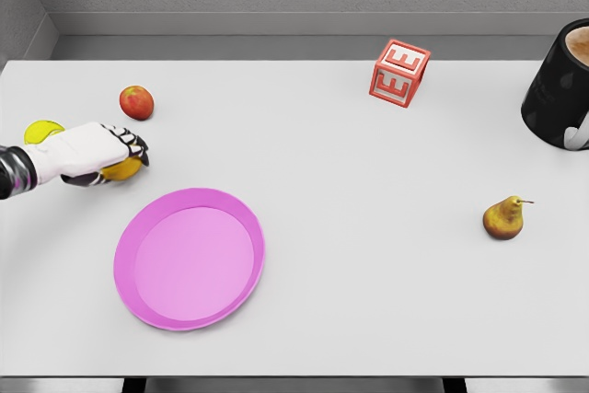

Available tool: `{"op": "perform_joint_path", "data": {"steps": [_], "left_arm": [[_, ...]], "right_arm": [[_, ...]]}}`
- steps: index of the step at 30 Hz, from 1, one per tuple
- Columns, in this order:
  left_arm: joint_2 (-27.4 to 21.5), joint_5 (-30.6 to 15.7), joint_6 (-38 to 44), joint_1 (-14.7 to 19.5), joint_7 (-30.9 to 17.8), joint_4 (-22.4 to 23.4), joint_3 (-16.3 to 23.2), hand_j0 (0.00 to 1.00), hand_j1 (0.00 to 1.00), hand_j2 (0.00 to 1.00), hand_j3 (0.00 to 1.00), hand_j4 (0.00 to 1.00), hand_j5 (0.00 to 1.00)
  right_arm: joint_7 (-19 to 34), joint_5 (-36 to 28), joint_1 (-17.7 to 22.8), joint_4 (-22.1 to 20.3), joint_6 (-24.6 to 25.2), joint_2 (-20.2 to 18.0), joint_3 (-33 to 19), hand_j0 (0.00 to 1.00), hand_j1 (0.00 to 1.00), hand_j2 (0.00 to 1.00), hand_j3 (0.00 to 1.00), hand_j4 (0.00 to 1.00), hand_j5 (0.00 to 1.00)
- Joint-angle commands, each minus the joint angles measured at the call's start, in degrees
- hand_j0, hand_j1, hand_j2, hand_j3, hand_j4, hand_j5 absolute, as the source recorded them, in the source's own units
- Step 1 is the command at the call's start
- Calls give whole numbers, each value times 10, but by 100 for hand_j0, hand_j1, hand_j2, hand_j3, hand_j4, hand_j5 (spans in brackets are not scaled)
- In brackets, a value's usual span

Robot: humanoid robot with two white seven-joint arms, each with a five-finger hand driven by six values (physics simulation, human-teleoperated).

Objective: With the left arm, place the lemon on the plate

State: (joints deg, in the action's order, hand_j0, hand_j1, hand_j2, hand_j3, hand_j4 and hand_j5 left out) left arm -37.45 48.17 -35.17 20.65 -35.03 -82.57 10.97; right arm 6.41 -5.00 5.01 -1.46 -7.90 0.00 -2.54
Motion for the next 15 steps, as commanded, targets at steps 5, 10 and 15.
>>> {"op": "perform_joint_path", "data": {"steps": [5, 10, 15], "left_arm": [[-3, -50, 2, 1, 0, -5, -1, 64, 64, 64, 64, 64, 64], [-4, -66, 2, 0, 0, -7, -4, 64, 64, 64, 64, 64, 64], [-31, -112, 2, -5, 0, -23, -4, 64, 64, 64, 64, 64, 64]], "right_arm": [[0, 0, 0, 0, 0, 0, 0, 100, 100, 100, 100, 100, 100], [0, 0, 0, 0, 0, 0, 0, 100, 100, 100, 100, 100, 100], [0, 0, 0, 0, 0, 0, 0, 100, 100, 100, 100, 100, 100]]}}
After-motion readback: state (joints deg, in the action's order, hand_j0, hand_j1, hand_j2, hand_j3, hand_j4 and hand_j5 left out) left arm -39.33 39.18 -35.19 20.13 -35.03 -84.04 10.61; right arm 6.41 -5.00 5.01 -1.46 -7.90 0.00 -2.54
